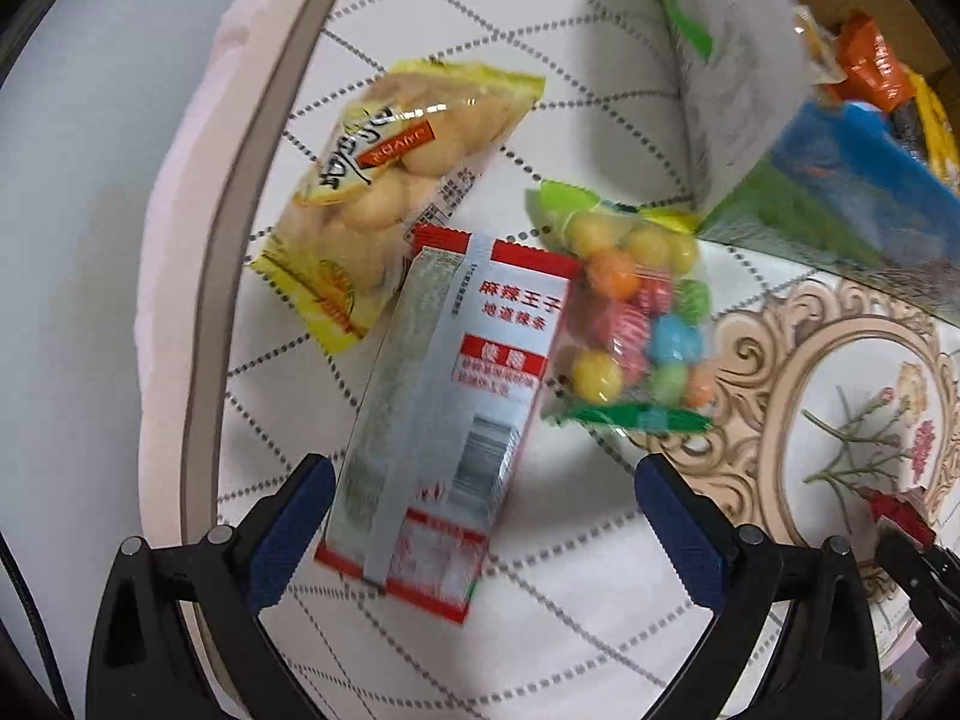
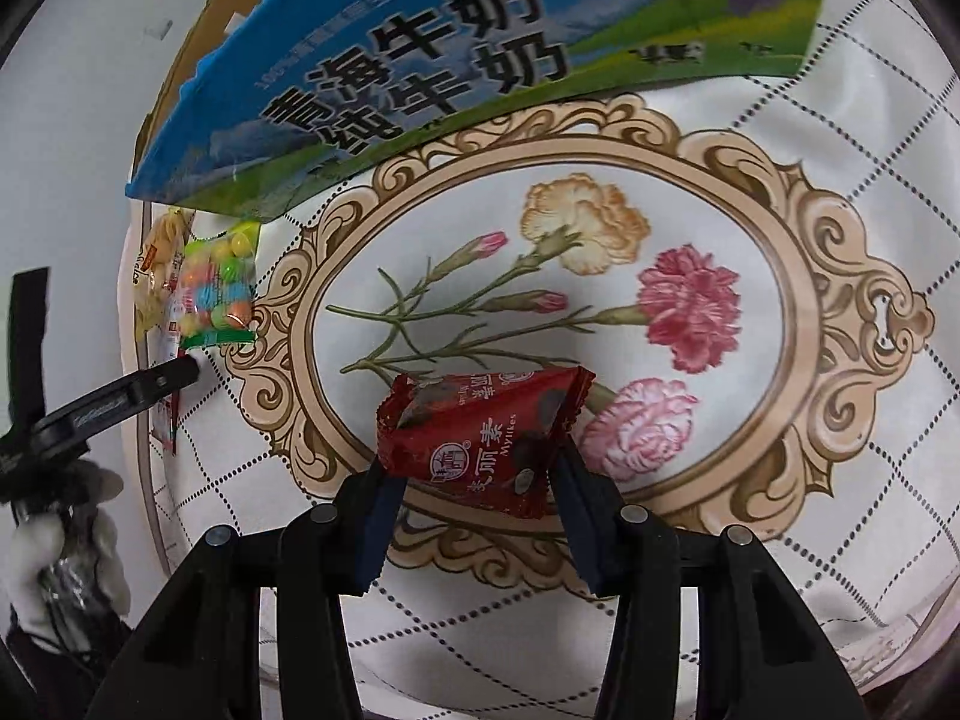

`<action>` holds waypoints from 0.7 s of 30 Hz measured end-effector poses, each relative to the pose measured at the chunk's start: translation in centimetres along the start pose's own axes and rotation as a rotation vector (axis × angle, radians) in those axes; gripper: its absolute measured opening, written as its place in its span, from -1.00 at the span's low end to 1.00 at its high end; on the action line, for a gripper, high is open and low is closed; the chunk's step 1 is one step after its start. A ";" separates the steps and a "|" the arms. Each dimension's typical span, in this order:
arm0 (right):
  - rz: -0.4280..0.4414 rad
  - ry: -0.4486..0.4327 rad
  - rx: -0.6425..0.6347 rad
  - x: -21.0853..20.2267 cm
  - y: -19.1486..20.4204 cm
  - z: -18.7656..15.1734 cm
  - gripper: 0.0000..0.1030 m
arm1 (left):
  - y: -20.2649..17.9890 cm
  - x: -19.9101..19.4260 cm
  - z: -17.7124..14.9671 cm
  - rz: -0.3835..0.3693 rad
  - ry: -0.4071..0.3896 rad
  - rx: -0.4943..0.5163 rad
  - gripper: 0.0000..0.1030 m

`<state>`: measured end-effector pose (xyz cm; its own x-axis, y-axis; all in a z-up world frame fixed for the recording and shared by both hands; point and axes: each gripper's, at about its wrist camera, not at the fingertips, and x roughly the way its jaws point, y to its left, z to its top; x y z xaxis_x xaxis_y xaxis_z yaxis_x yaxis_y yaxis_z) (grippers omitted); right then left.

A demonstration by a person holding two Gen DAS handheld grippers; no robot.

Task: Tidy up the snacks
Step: 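Grasp the red candy packet with the right tool while the left tool grasps the spicy strip packet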

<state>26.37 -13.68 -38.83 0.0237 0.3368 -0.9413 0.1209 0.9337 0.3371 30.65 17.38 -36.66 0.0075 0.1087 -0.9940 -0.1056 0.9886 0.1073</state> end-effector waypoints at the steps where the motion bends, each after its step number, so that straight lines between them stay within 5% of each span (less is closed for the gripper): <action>1: -0.002 0.001 -0.002 0.1 0.3 0.1 -0.01 | 0.1 0.4 0.3 0.006 0.009 0.002 0.99; 6: 0.000 0.001 -0.007 -0.4 0.6 0.4 -0.01 | 1.3 2.4 1.2 -0.065 0.030 -0.019 0.96; 11: 0.004 0.000 -0.015 0.0 1.8 0.4 -0.01 | 2.6 1.9 0.5 -0.129 -0.014 -0.075 0.11; 13: 0.007 0.001 -0.018 -0.1 1.9 0.4 -0.01 | 2.7 1.2 0.0 -0.132 -0.035 -0.080 -0.03; 21: 0.036 -0.001 -0.035 -0.6 2.4 -0.2 -0.03 | 1.6 -0.7 -5.1 -0.165 -0.085 -0.103 -0.12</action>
<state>26.47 -11.63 -37.42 0.0286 0.3701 -0.9285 0.0856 0.9246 0.3712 25.44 18.39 -35.89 0.1170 -0.0414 -0.9923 -0.1969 0.9783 -0.0641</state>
